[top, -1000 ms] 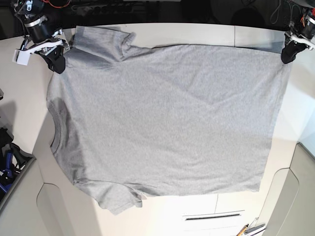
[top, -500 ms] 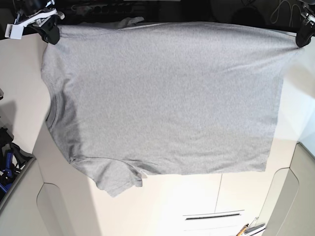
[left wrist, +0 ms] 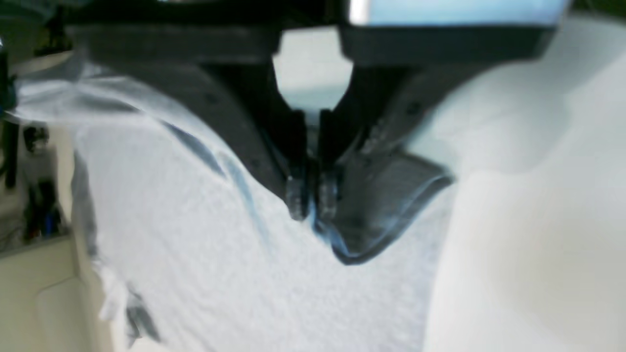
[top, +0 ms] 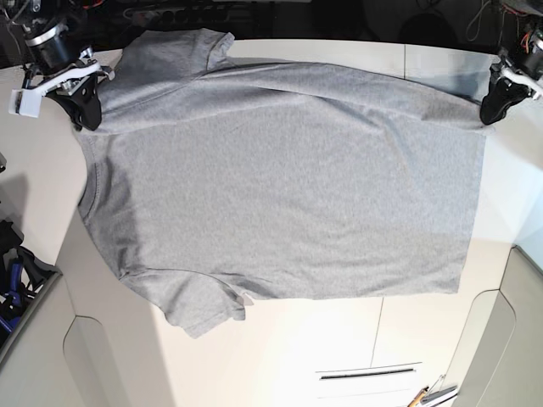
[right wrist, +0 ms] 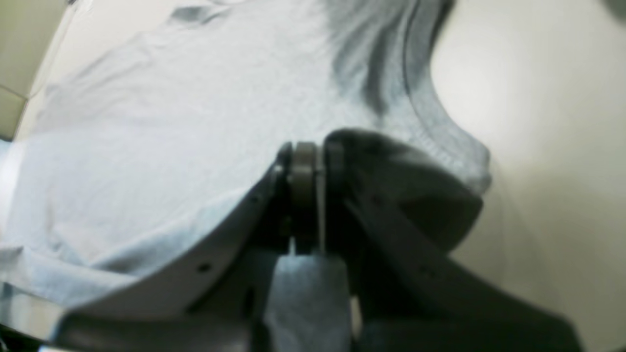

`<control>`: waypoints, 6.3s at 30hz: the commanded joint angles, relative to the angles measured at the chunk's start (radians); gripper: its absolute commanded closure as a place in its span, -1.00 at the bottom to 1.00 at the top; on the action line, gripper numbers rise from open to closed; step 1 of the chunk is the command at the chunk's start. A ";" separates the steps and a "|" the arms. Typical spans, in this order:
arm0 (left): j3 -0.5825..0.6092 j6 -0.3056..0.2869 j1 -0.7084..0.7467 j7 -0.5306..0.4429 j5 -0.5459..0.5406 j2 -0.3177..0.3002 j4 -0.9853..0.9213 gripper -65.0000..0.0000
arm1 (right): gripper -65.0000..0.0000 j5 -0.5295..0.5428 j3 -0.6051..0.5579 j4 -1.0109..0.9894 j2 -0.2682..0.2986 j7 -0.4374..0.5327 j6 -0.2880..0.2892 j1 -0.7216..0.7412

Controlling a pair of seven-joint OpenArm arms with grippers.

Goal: Fold the T-shirt properly
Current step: 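Lift the hem with both grippers and pull it back toward the arms, then release the hem with the right gripper and regrasp the shirt edge nearby, then fold the shirt edge over with the right gripper, left gripper holding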

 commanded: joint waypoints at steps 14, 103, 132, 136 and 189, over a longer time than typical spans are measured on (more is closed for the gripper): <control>0.039 0.069 -0.051 -0.156 0.236 -0.050 0.015 1.00 | 1.00 -0.077 -0.068 -0.287 0.048 0.034 -0.003 0.319; 0.040 0.116 -0.068 -0.196 0.308 -0.049 0.015 0.21 | 0.09 -0.075 -0.196 -0.146 -0.042 0.034 -0.168 0.019; 0.040 0.116 -0.068 -0.189 0.301 -0.049 0.015 0.21 | 0.09 -0.206 -0.196 -0.084 -0.058 0.014 -0.192 0.049; 0.040 0.116 -0.068 -0.188 0.296 -0.049 0.015 0.21 | 0.09 -0.202 -0.196 -0.130 -0.057 0.016 -0.225 0.049; 0.040 -0.016 -0.071 -0.179 0.192 -0.050 0.015 0.34 | 0.49 -0.151 -0.219 -0.319 -0.050 -0.152 0.028 0.678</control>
